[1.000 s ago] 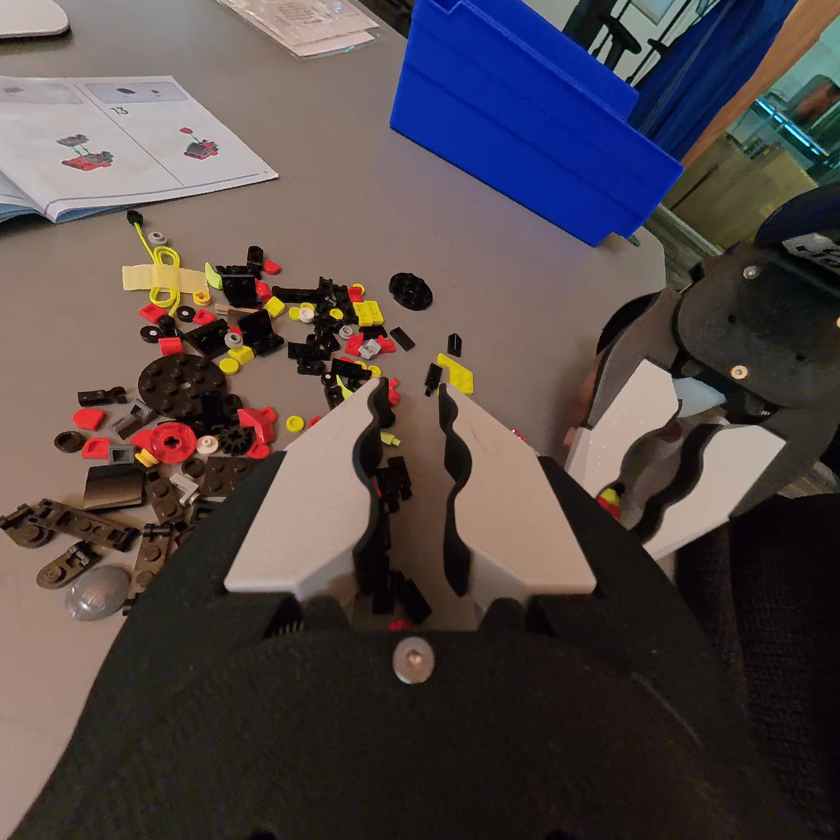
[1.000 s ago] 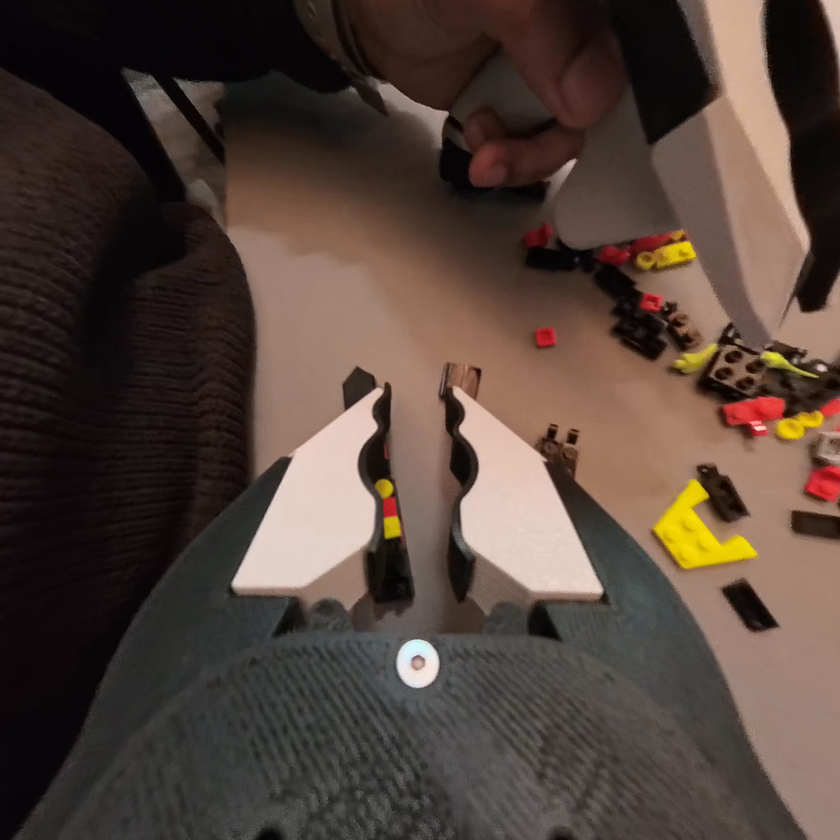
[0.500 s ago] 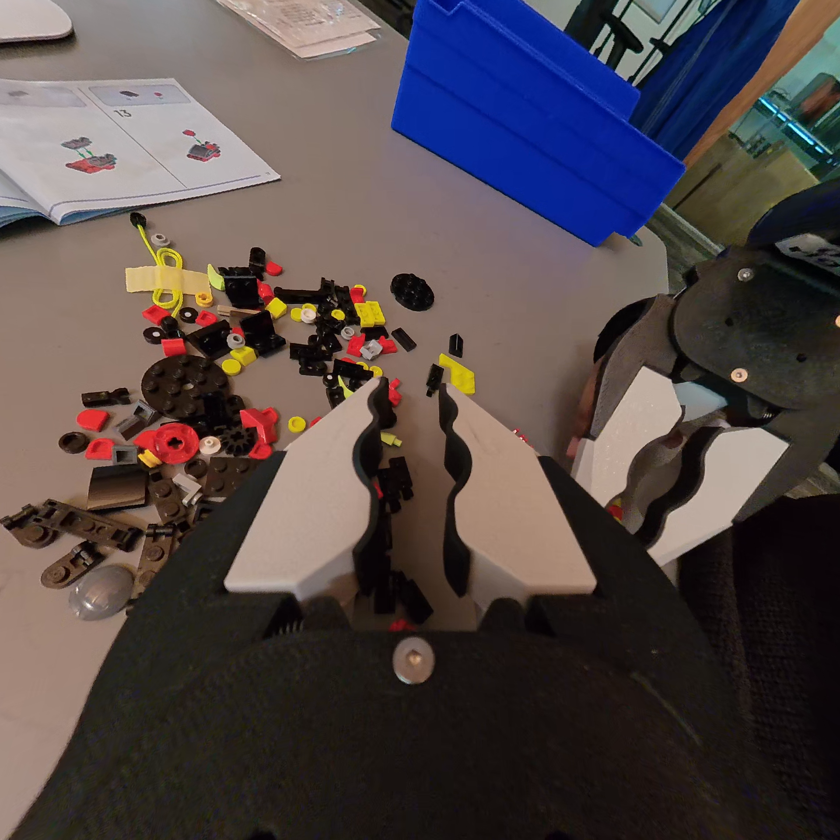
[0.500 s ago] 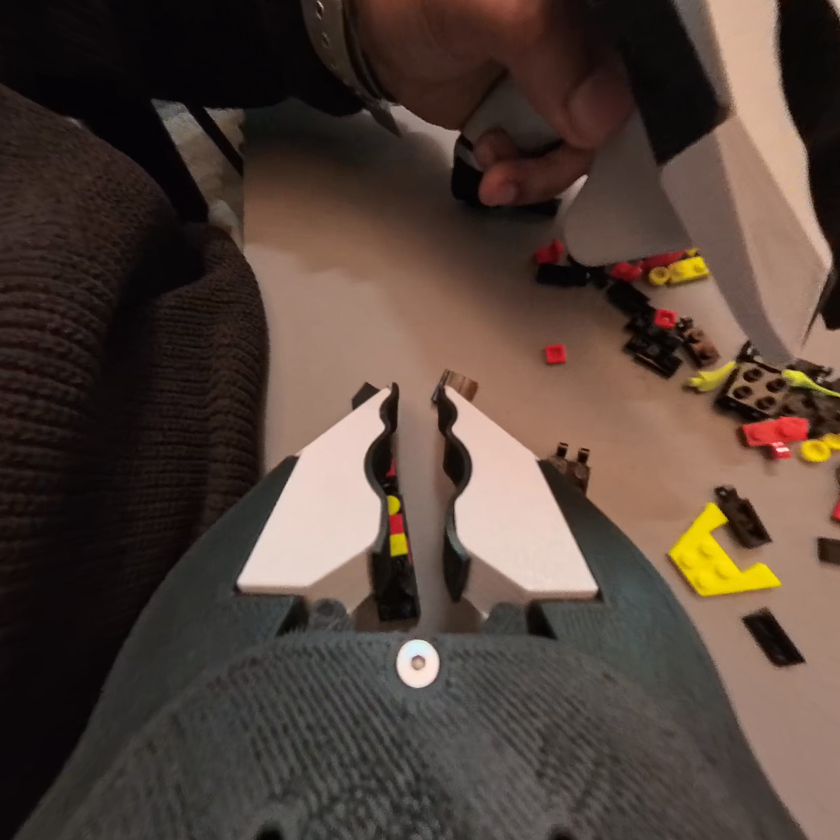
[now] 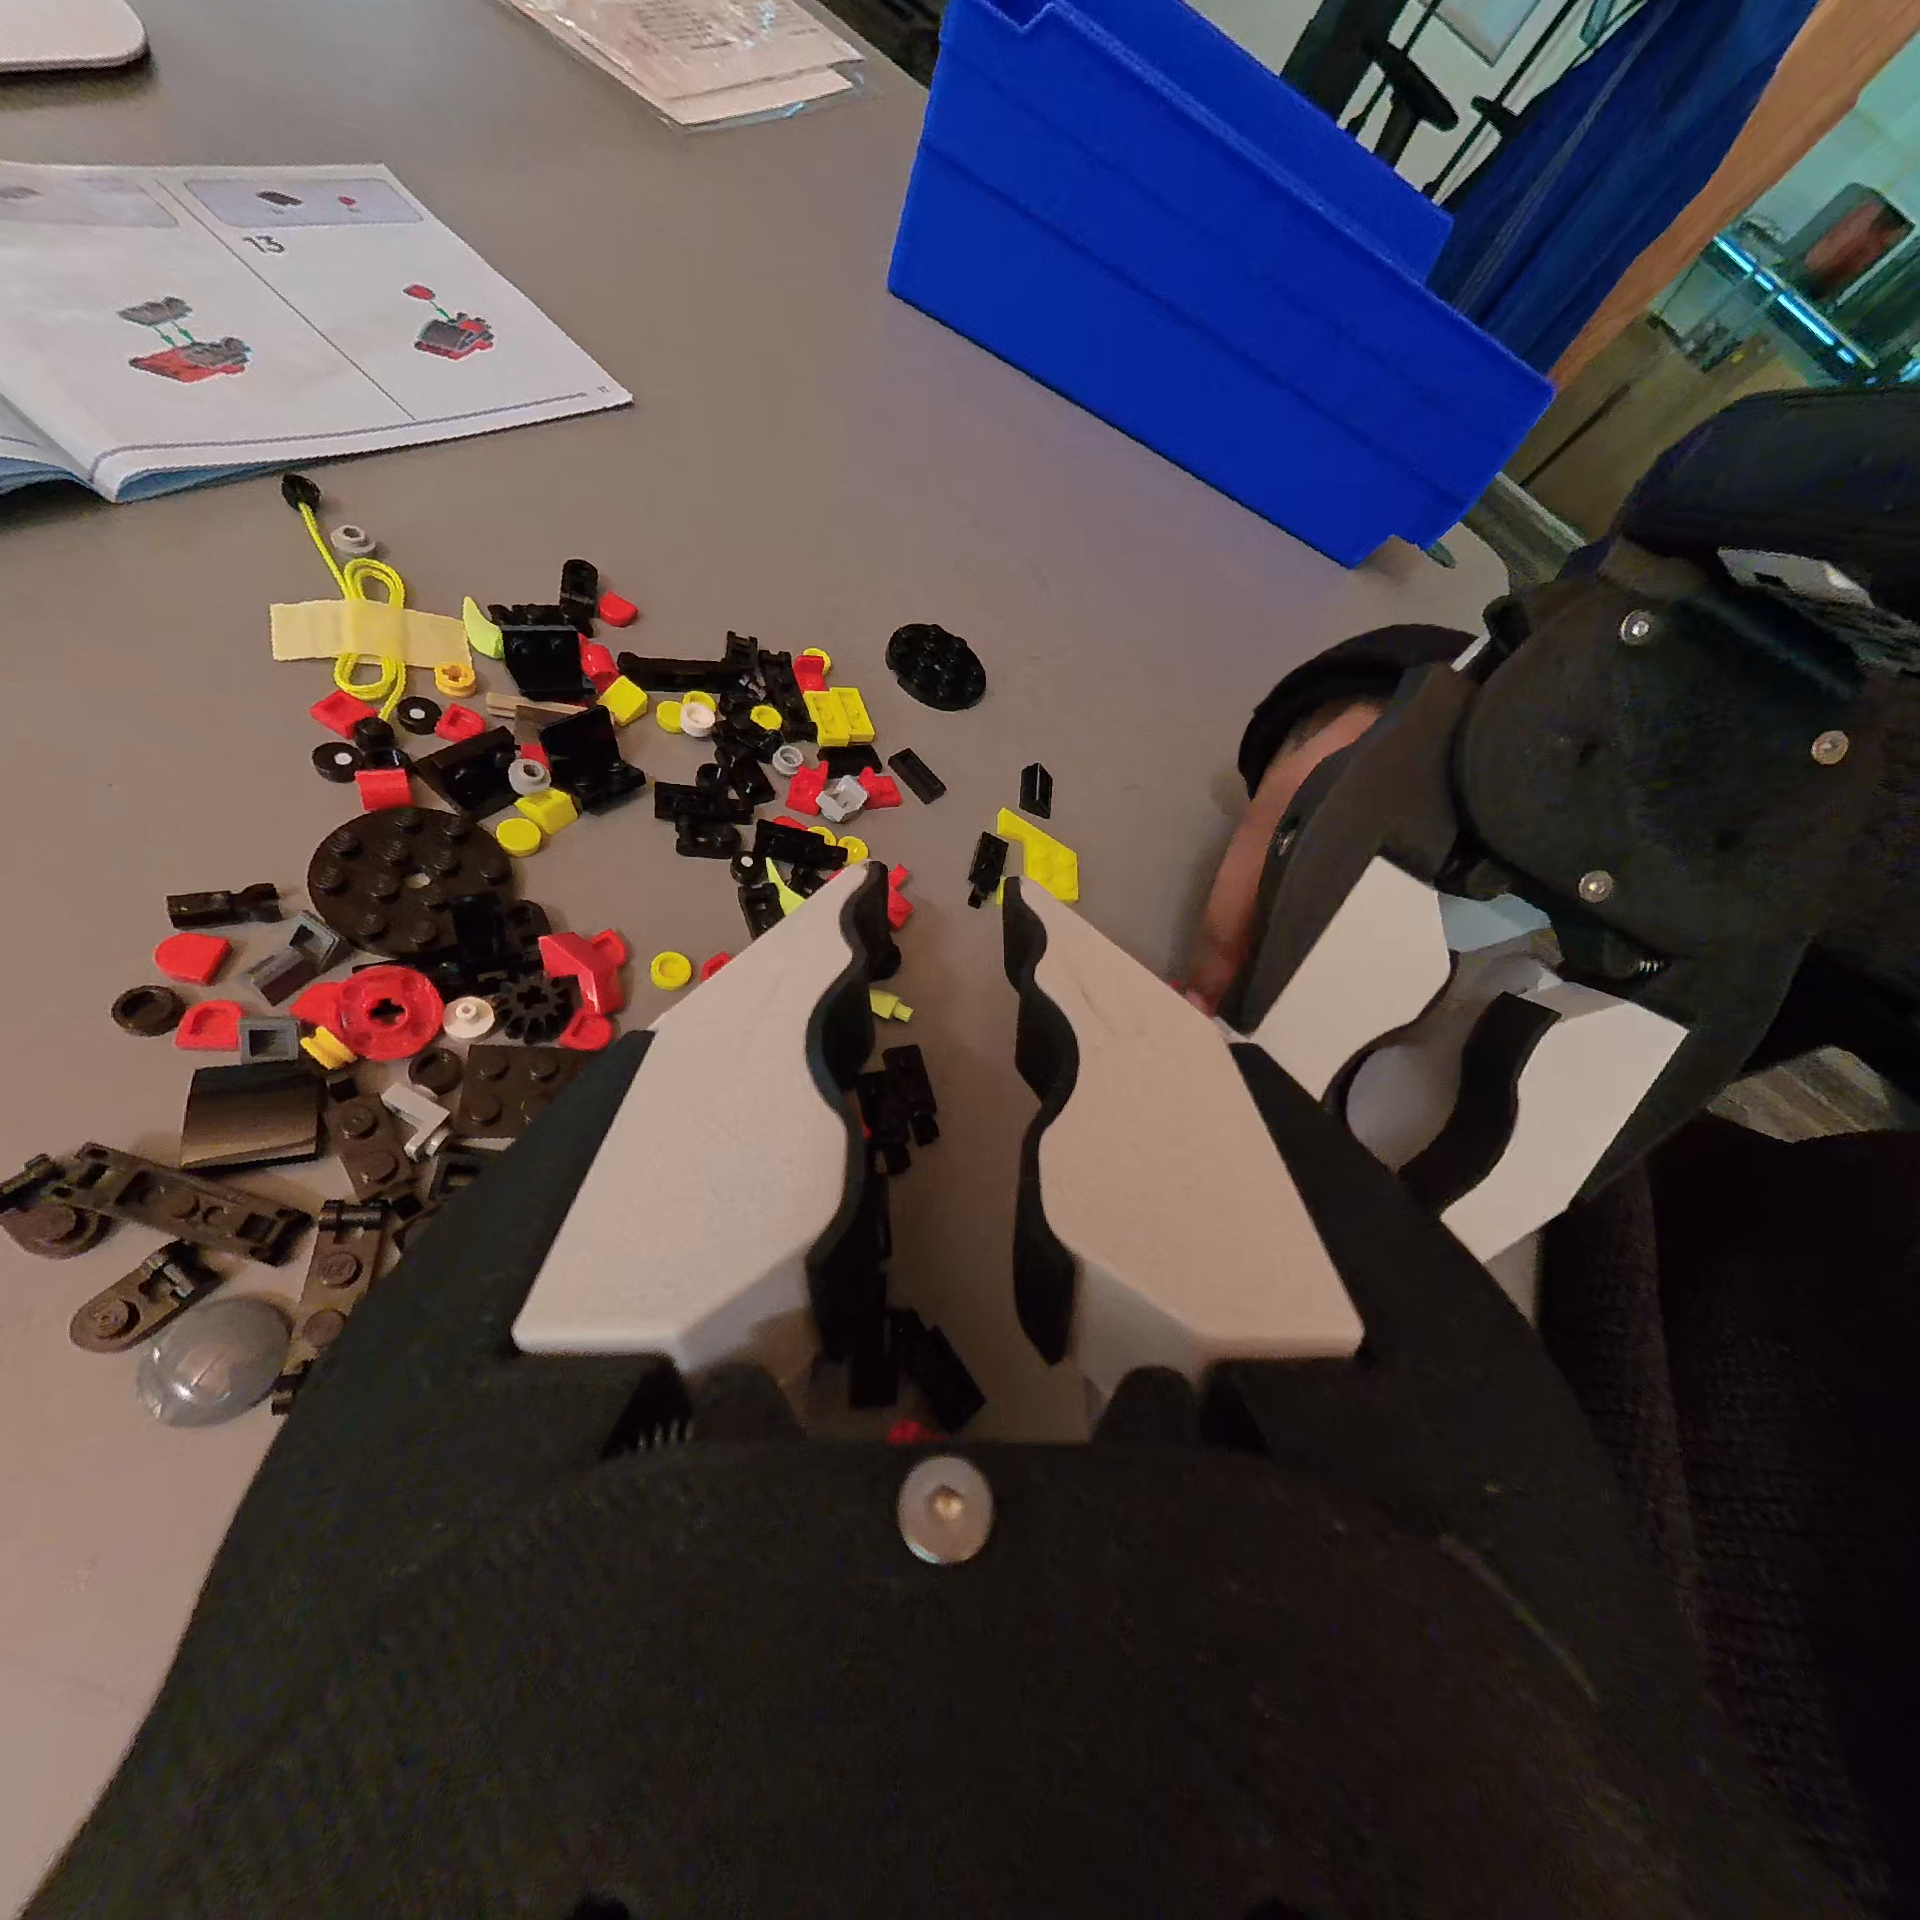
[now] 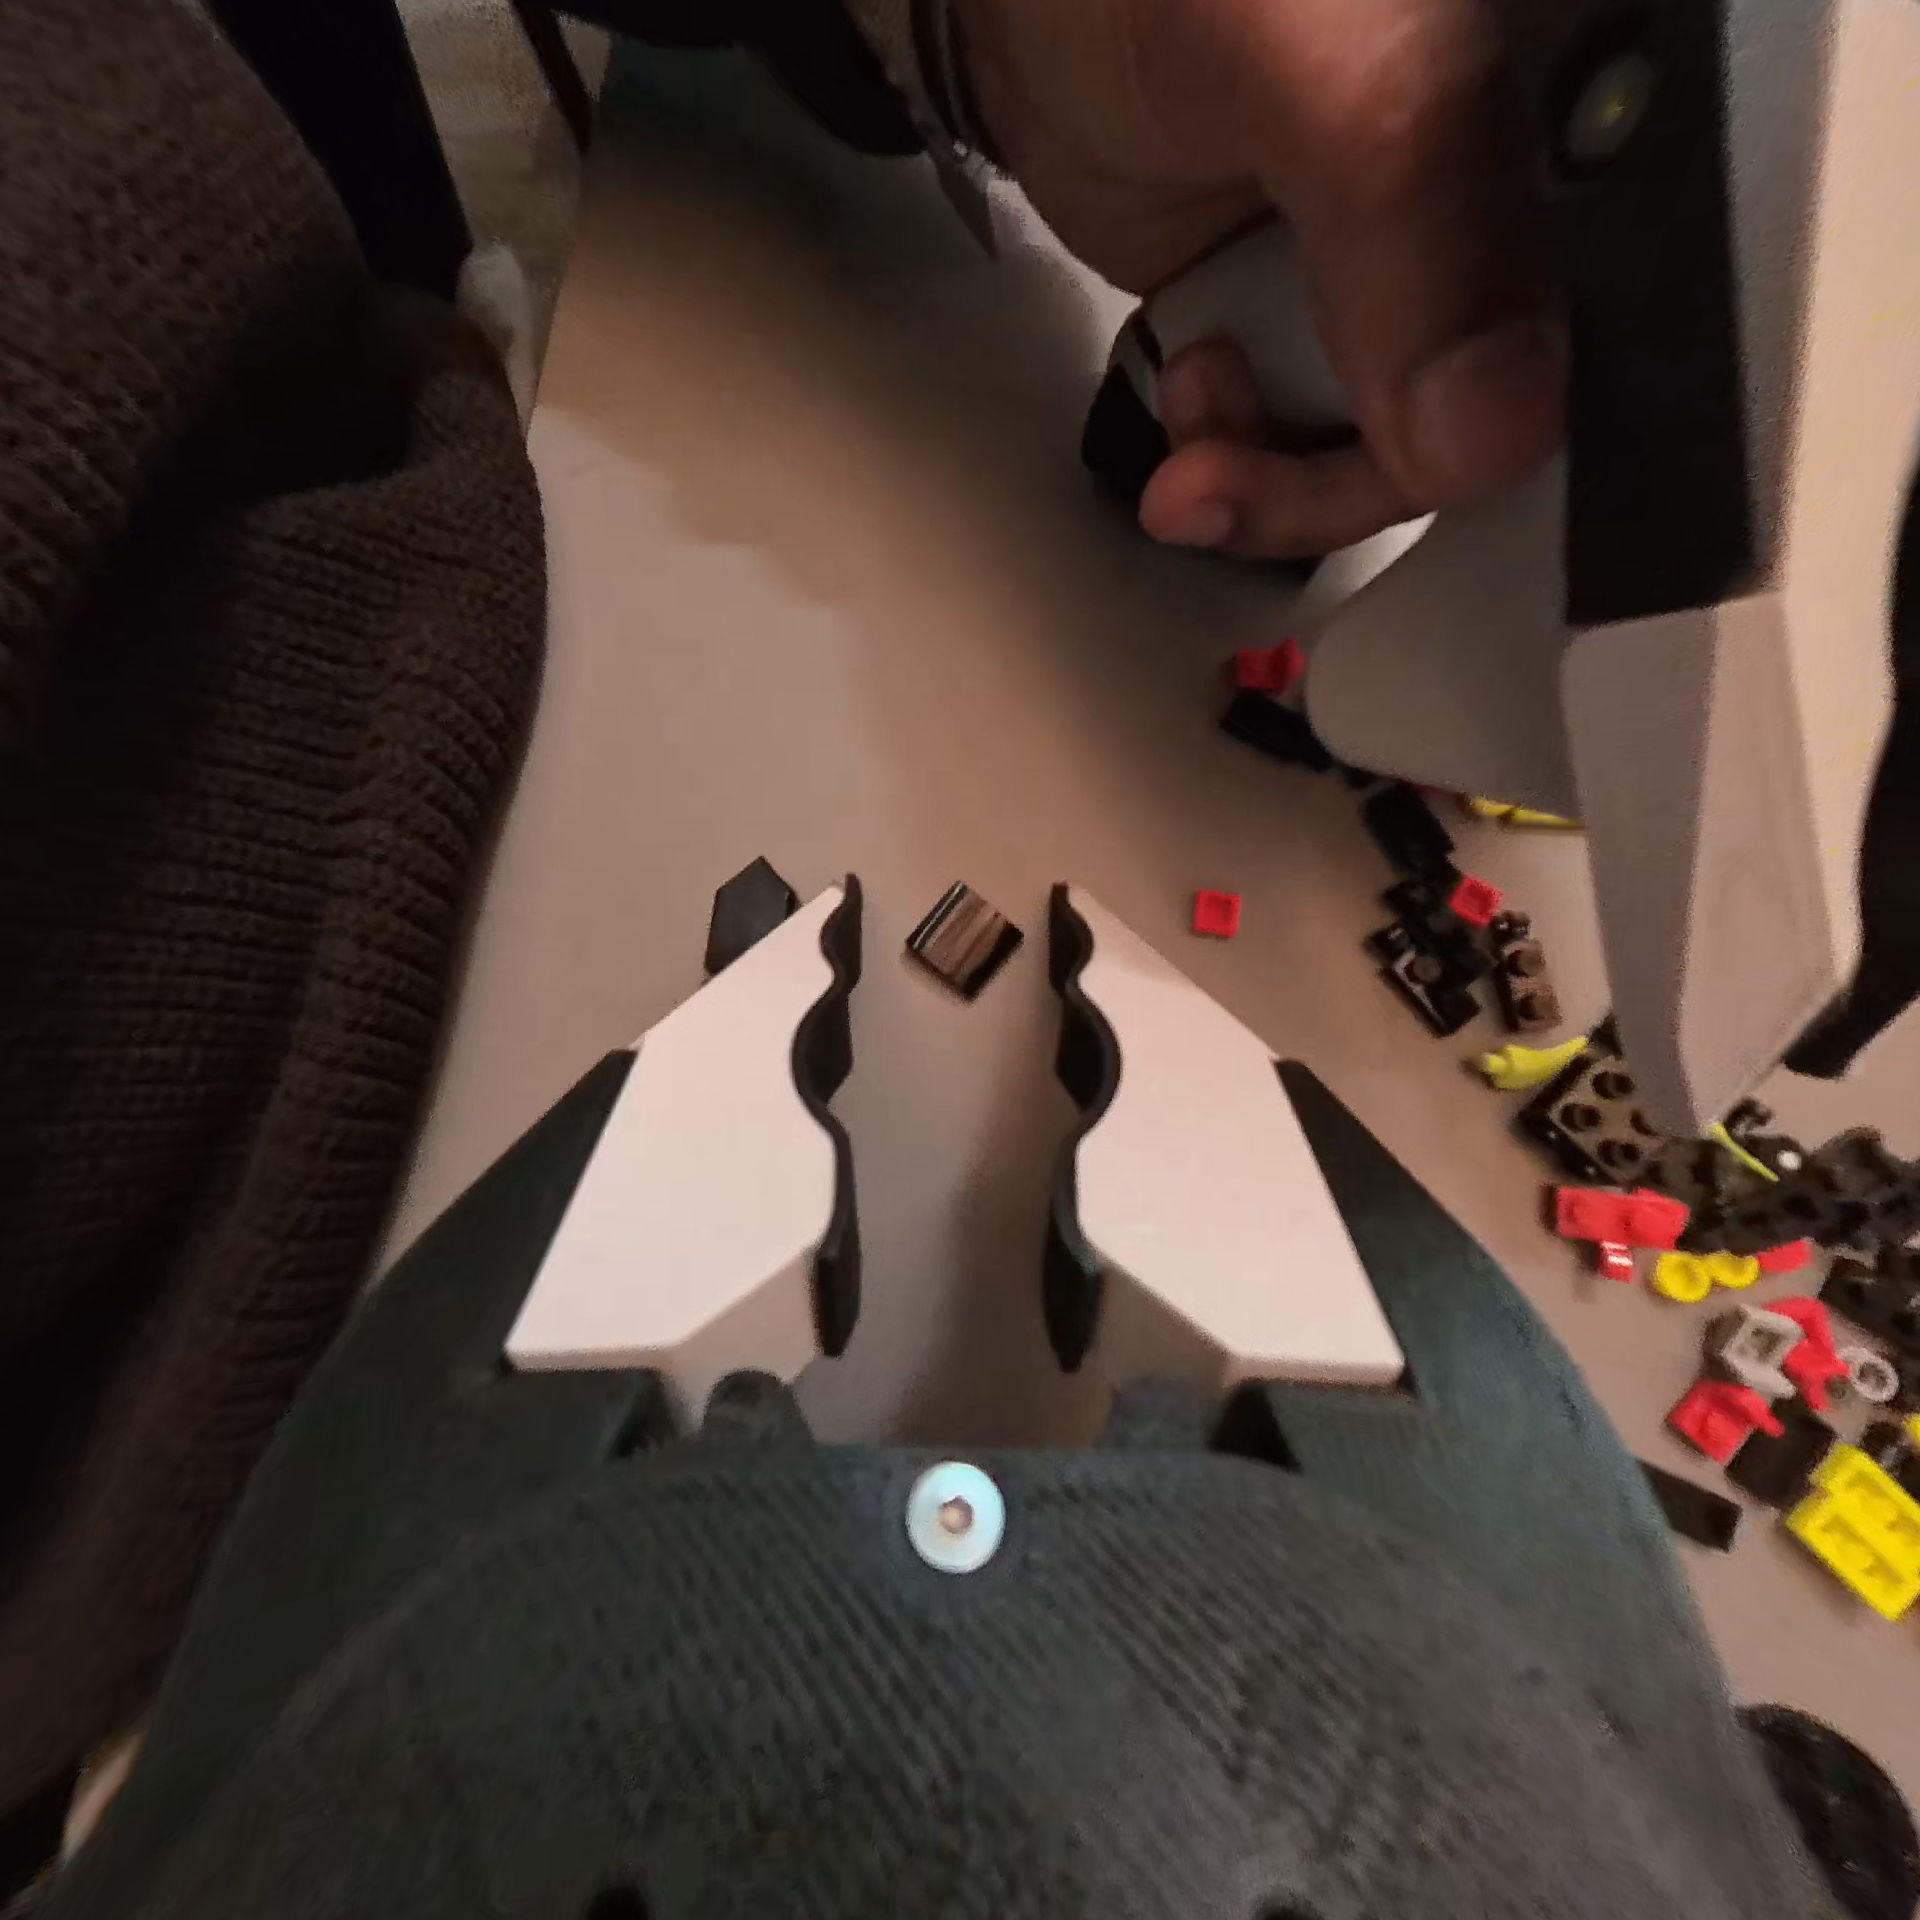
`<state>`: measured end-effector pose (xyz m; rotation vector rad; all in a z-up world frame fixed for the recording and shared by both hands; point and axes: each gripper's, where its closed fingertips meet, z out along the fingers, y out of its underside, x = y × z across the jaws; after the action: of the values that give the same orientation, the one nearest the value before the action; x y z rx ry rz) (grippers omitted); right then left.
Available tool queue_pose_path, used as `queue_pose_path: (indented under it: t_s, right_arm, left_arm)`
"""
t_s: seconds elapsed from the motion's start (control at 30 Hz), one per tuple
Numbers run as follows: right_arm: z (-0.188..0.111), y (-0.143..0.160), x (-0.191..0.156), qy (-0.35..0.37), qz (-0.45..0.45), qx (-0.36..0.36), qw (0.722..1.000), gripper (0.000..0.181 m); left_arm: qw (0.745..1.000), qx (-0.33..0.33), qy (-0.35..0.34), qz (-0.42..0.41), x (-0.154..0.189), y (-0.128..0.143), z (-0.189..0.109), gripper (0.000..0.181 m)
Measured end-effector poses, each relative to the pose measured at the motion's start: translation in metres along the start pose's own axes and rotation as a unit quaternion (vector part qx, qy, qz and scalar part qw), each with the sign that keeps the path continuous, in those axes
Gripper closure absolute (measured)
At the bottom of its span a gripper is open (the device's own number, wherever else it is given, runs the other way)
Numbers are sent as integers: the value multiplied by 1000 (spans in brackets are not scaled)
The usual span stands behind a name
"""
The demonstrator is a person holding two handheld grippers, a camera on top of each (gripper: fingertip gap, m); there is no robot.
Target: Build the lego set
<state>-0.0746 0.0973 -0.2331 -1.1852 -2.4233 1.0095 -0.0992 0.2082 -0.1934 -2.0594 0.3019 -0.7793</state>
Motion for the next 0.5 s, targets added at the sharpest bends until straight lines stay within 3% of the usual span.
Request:
queue_pose_path:
  t_s: [0.5]
  right_arm:
    - [-6, 10, -10, -14, -37, -66, 997, 149]
  left_arm:
    - [1000, -1, 1, -1, 0, 1, 0, 161]
